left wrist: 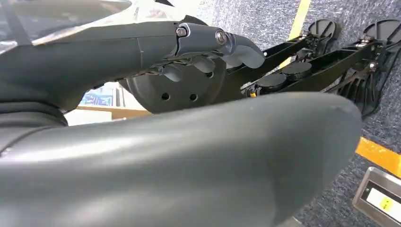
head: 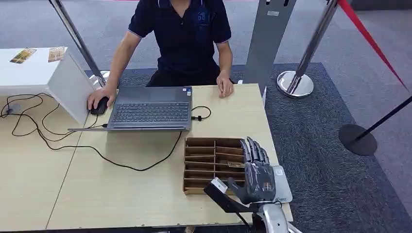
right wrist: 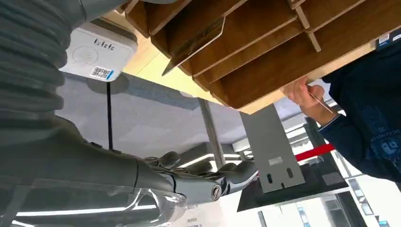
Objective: Pass the card to the sensor for recognition and then transmit it.
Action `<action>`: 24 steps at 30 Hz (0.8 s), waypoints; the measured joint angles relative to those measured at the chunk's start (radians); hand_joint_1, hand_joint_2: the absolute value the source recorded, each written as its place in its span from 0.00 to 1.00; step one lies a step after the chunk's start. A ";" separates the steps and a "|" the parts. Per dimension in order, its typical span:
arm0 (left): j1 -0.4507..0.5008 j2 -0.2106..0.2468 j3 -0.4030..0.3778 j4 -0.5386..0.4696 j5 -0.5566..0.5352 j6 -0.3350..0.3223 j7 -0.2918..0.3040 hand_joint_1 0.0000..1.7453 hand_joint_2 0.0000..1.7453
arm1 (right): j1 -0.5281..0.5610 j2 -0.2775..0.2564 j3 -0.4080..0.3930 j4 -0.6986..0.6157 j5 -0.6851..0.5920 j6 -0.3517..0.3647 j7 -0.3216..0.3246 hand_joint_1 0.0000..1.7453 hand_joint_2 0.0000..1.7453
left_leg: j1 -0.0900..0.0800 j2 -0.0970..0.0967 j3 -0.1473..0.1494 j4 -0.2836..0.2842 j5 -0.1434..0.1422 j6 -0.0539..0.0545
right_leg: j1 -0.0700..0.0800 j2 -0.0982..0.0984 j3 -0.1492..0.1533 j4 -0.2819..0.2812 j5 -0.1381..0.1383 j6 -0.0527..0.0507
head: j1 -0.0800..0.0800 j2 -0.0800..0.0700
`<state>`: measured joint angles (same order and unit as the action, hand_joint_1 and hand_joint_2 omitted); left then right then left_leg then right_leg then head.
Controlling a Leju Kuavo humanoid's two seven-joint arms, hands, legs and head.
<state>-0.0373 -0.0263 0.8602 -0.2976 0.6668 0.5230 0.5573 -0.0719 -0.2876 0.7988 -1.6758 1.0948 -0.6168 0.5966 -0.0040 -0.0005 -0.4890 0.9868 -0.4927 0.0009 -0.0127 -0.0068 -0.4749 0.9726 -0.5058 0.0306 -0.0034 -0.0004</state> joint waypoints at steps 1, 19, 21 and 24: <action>0.000 0.000 0.000 0.000 0.000 0.000 0.000 0.00 0.00 | -0.001 0.002 0.001 0.002 0.000 -0.001 0.000 0.00 1.00 | 0.000 0.000 0.000 0.000 0.000 0.000 | 0.000 0.000 0.000 0.000 0.000 0.000 | 0.000 0.000; 0.000 0.000 0.000 0.000 0.000 0.000 0.004 0.00 0.00 | -0.004 0.025 0.004 0.036 0.061 -0.072 0.001 0.00 1.00 | 0.000 0.000 0.000 0.000 0.000 0.000 | 0.000 0.000 0.000 0.000 0.000 0.000 | 0.000 0.000; 0.001 0.000 0.000 0.000 0.000 0.000 0.004 0.00 0.00 | -0.004 0.026 0.003 0.036 0.078 -0.074 0.003 0.00 1.00 | 0.000 0.000 0.000 0.000 0.000 0.000 | 0.000 0.000 0.000 0.000 0.000 0.000 | 0.000 0.000; 0.001 0.000 0.000 0.000 0.000 0.000 0.004 0.00 0.00 | -0.003 0.029 -0.002 0.038 0.102 -0.074 0.011 0.00 1.00 | 0.000 0.000 0.000 0.000 0.000 0.000 | 0.000 0.000 0.000 0.000 0.000 0.000 | 0.000 0.000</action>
<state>-0.0366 -0.0259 0.8602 -0.2976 0.6668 0.5230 0.5615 -0.0749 -0.2583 0.7973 -1.6381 1.1971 -0.6912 0.6073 -0.0040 -0.0005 -0.4886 0.9869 -0.4927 0.0009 -0.0126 -0.0068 -0.4750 0.9726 -0.5058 0.0306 -0.0034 -0.0004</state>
